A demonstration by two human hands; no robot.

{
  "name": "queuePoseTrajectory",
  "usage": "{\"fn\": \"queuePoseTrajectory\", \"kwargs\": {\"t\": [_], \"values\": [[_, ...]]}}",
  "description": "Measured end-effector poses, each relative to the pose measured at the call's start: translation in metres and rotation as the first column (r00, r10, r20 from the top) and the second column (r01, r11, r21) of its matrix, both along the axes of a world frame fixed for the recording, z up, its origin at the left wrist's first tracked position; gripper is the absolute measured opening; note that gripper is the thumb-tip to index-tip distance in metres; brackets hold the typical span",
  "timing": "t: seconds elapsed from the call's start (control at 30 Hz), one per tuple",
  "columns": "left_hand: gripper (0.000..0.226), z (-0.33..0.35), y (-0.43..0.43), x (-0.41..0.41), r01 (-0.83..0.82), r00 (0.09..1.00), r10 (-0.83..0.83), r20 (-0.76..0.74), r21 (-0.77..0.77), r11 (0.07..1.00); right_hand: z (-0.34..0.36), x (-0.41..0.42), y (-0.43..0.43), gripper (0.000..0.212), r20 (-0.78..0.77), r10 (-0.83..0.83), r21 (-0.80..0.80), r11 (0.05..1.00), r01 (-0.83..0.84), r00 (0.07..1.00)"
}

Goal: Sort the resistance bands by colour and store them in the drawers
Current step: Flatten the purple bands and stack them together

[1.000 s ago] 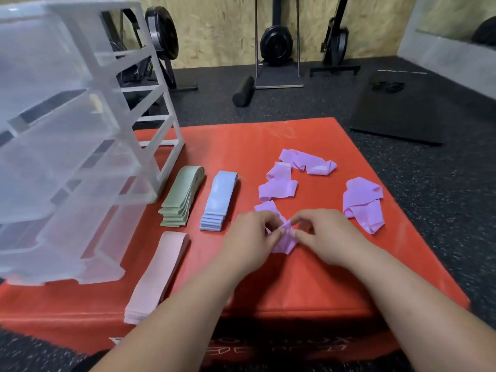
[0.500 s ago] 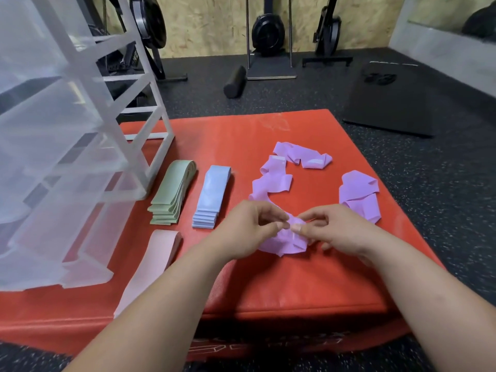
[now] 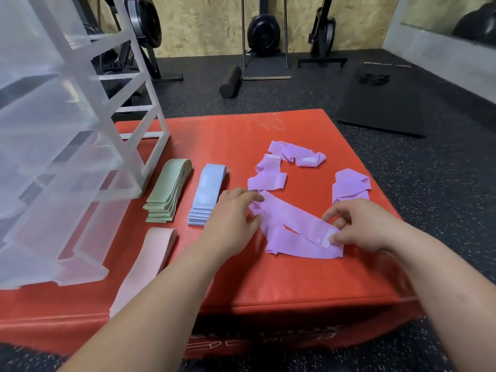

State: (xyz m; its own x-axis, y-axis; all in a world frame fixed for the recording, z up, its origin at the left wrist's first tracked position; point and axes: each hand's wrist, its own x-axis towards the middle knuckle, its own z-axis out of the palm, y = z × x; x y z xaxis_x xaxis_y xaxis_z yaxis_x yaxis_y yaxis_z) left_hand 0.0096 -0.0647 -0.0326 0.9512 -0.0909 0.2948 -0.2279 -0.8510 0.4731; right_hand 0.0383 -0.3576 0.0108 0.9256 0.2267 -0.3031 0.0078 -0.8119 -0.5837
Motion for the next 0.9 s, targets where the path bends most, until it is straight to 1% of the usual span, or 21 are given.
{"fn": "queuePoseTrajectory", "kwargs": {"t": [0.07,0.13,0.2,0.3,0.4,0.5,0.6,0.7,0.73,0.8,0.87,0.9], "values": [[0.039,0.003,-0.008,-0.002,0.019,1.0,-0.019,-0.004,-0.008,1.0,0.004,-0.001,-0.008,0.034,0.032,-0.023,-0.045,0.999,0.024,0.999],[0.038,0.006,-0.016,-0.004,0.049,0.999,-0.05,-0.006,-0.034,0.998,0.009,-0.004,-0.013,0.031,0.114,-0.033,-0.082,0.996,0.043,0.993],[0.037,0.009,-0.025,-0.006,0.09,0.996,-0.089,0.009,-0.069,0.994,0.015,-0.008,-0.017,0.033,0.219,-0.031,-0.05,0.998,0.043,0.975],[0.039,0.019,-0.041,-0.008,0.131,0.991,-0.129,0.02,-0.172,0.976,0.027,-0.016,-0.019,0.039,0.329,-0.013,0.134,0.99,-0.033,0.944],[0.044,0.036,-0.061,-0.013,0.167,0.984,-0.176,-0.003,-0.309,0.936,0.043,-0.027,-0.014,0.049,0.387,-0.002,0.306,0.944,-0.126,0.922],[0.041,0.055,-0.079,-0.02,0.234,0.959,-0.279,-0.041,-0.434,0.87,0.057,-0.041,-0.009,0.052,0.351,-0.031,0.525,0.834,-0.17,0.936],[0.022,0.063,-0.091,-0.024,0.238,0.939,-0.334,-0.083,-0.546,0.803,0.066,-0.052,-0.009,0.05,0.306,-0.08,0.657,0.739,-0.15,0.949],[0.014,0.063,-0.097,-0.026,0.196,0.947,-0.308,-0.09,-0.596,0.778,0.066,-0.054,-0.015,0.041,0.259,-0.113,0.703,0.703,-0.107,0.959],[0.013,0.064,-0.098,-0.027,0.184,0.951,-0.295,-0.088,-0.607,0.773,0.065,-0.054,-0.017,0.037,0.244,-0.116,0.698,0.71,-0.091,0.963],[0.011,0.066,-0.099,-0.03,0.17,0.952,-0.291,-0.098,-0.621,0.765,0.063,-0.055,-0.021,0.033,0.253,-0.121,0.647,0.759,-0.074,0.96],[0.011,0.067,-0.098,-0.032,0.189,0.943,-0.317,-0.102,-0.622,0.76,0.064,-0.057,-0.023,0.036,0.304,-0.131,0.601,0.795,-0.084,0.944],[0.013,0.067,-0.097,-0.034,0.206,0.937,-0.335,-0.098,-0.618,0.759,0.067,-0.058,-0.023,0.038,0.335,-0.138,0.596,0.798,-0.095,0.932]]}}
